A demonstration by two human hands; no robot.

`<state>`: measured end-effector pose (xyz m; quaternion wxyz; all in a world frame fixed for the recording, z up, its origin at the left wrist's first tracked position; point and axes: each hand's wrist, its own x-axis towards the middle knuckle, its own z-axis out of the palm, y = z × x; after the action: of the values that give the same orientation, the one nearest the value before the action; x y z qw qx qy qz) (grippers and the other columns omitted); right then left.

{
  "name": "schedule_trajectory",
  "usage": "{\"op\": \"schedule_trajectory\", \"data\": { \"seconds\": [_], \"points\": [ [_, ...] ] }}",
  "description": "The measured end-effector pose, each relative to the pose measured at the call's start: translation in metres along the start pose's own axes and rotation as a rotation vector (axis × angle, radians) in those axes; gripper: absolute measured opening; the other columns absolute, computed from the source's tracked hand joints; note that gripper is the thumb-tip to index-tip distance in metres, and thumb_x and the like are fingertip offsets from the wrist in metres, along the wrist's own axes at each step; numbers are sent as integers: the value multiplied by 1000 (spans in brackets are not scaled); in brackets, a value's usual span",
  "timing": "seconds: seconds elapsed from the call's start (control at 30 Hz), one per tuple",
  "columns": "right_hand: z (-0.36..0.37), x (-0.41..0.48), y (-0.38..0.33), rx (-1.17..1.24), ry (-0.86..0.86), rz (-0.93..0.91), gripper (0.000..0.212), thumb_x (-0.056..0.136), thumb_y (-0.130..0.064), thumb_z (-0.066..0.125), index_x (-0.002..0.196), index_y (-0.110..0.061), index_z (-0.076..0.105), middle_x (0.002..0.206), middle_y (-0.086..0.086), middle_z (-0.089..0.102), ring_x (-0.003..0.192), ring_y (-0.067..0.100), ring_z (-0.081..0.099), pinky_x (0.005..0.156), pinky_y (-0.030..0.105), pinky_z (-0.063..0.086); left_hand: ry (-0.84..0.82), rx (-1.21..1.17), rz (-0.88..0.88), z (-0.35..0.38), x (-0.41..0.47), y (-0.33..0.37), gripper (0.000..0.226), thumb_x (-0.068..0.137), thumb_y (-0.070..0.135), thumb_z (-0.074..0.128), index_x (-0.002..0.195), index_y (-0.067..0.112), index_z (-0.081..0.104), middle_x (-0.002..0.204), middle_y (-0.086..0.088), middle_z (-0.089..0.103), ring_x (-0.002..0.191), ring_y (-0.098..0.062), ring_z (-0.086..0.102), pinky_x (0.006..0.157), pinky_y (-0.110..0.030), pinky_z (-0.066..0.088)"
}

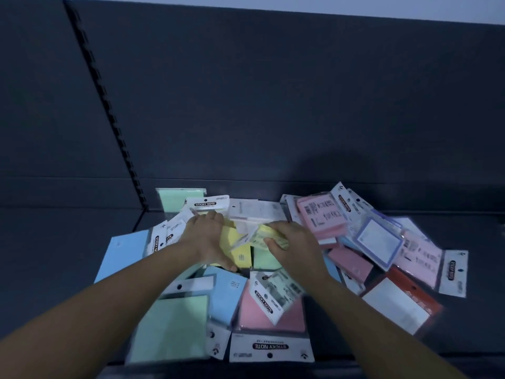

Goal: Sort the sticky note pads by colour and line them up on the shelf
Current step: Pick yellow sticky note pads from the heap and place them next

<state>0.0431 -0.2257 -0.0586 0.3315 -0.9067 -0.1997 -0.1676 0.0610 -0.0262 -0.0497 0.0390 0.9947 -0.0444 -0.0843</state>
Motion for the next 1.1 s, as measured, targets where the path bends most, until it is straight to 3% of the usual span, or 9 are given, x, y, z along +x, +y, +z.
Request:
{"op": "schedule_trajectory", "data": {
  "seconds": [0.07,0.2,0.27,0.4,0.57,0.77,0.83,0.93,1.1],
  "points": [
    [2,2,-6,30,-3,-28,27,87,-19,64,113,-13,66,101,3,67,87,7,46,78,20,32,74,-104,-12,-3,-5,-3,87,51,56,82,118,16,43,121,-2,49,114,-22,43,100,-35,32],
    [6,10,-23,139,45,26,27,93,-19,54,119,-11,58,105,0,61,95,13,52,84,27,42,250,-641,-42,-16,-14,-14,46,65,23,84,90,16,46,85,-2,55,78,-18,48,63,-29,37],
    [7,14,-33,216,67,93,29,95,-18,51,122,-12,55,104,-1,60,95,14,55,81,27,45,268,-911,-69,-21,-19,-17,38,68,9,81,84,16,47,79,-1,51,69,-18,47,61,-29,38],
    [9,23,-54,375,141,211,20,91,-12,53,109,-19,59,93,-7,64,83,8,60,68,19,47,442,-1205,-107,-38,-27,-30,31,73,-2,74,80,18,51,76,4,49,77,-16,47,71,-28,42],
    [31,24,-105,509,240,244,15,90,-14,59,83,-24,49,83,-3,63,75,15,62,63,33,51,483,-1160,-74,-55,-48,-79,11,83,13,69,85,19,59,81,0,56,66,-14,49,64,-30,44],
    [91,29,-195,341,73,29,13,95,-23,48,94,-18,36,66,-8,43,54,7,43,54,34,34,468,-1219,-165,-52,-105,-161,10,84,8,66,82,17,64,89,-14,62,77,-24,55,69,-40,50],
    [116,30,-229,305,24,-34,12,95,-24,47,93,-20,35,65,-9,44,54,9,44,54,34,33,515,-1327,-200,-55,-127,-192,7,85,6,64,87,12,64,89,-14,60,74,-17,58,68,-30,52],
    [155,31,-280,374,-156,-107,12,92,-23,52,96,-25,40,85,-10,56,76,11,54,70,34,42,547,-1608,-277,-60,-162,-240,8,87,2,60,93,6,63,79,-7,62,54,-3,62,48,-14,48],
    [214,22,-355,652,-380,-224,19,90,-20,60,101,-32,52,116,-18,56,108,-1,53,90,15,42,533,-1840,-434,-55,-217,-323,17,90,3,50,102,6,60,84,-12,63,66,-21,60,52,-25,53]
  ]
}}
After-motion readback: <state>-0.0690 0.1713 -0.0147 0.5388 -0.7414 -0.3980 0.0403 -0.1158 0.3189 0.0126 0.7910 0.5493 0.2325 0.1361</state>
